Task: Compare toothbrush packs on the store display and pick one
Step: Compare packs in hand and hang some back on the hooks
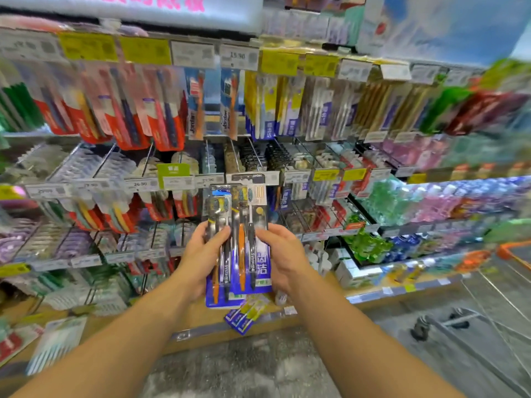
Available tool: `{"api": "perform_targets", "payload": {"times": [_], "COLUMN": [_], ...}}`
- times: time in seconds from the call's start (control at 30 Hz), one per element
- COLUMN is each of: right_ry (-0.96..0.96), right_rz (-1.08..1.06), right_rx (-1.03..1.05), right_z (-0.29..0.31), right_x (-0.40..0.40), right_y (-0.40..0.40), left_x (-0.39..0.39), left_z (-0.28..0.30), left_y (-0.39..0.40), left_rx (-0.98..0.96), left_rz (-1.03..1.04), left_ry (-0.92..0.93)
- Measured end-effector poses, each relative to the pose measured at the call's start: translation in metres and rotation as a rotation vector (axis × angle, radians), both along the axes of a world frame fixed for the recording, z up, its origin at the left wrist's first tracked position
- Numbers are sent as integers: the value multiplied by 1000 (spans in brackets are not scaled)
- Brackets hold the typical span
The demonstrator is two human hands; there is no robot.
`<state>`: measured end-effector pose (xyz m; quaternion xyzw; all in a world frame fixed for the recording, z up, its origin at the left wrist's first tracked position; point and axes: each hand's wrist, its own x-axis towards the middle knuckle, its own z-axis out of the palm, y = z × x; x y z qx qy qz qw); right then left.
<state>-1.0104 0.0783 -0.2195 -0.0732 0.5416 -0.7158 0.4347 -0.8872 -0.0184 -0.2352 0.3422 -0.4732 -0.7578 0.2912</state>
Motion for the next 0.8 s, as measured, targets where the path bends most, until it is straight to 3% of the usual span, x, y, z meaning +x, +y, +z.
{"api": "perform_targets", "payload": {"times": [0.8], "right_ry": [64], "right_rz": [120], "right_rx": [127], "right_z": [-28], "right_x": [-168], "right_y": [108], "left_x": [-162], "left_z": [-23], "left_y": [104], "left_rx": [28], "left_rz": [-80], "left_ry": [-143]}}
